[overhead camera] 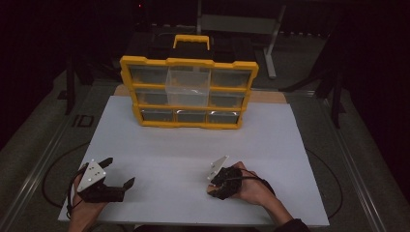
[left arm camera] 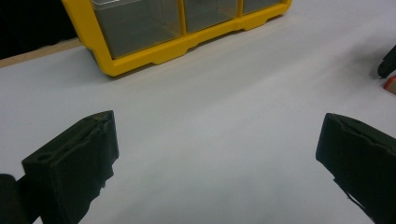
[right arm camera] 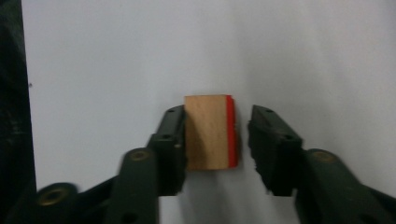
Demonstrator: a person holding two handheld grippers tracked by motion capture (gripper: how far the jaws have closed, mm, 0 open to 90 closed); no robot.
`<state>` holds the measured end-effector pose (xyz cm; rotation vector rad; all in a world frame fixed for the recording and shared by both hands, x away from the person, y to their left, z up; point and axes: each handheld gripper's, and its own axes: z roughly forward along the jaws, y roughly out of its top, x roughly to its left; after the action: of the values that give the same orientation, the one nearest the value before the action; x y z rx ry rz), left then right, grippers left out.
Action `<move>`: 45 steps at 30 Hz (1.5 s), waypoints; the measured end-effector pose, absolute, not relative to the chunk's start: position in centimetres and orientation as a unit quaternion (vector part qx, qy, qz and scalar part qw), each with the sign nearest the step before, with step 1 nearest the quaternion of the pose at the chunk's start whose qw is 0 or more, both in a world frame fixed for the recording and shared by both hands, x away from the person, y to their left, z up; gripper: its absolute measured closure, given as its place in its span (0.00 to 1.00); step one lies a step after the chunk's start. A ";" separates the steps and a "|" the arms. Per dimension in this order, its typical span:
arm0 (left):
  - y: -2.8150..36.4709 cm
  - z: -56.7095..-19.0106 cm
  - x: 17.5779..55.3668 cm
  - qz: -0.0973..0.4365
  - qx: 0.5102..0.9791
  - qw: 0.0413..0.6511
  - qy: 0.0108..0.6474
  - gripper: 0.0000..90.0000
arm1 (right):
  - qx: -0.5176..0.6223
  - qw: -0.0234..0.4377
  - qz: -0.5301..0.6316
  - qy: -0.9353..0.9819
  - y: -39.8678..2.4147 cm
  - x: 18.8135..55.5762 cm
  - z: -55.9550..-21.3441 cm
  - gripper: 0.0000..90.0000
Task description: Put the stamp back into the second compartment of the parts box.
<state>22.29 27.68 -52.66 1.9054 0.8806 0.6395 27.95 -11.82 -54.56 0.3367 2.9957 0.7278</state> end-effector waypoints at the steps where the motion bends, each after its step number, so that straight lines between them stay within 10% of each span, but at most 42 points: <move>1: 27.7 -52.7 22.3 0.259 0.773 0.456 0.357 0.00 | 0.104 0.025 0.233 0.967 -11.8 27.9 -54.5 0.69; 45: 27.6 -52.7 22.3 0.259 0.773 0.455 0.357 0.00 | 0.153 0.059 0.240 0.957 -12.4 27.9 -50.3 0.73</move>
<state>22.29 27.65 -52.69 1.9076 0.8814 0.6395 27.92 -12.41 -50.35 0.4629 2.8985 0.7280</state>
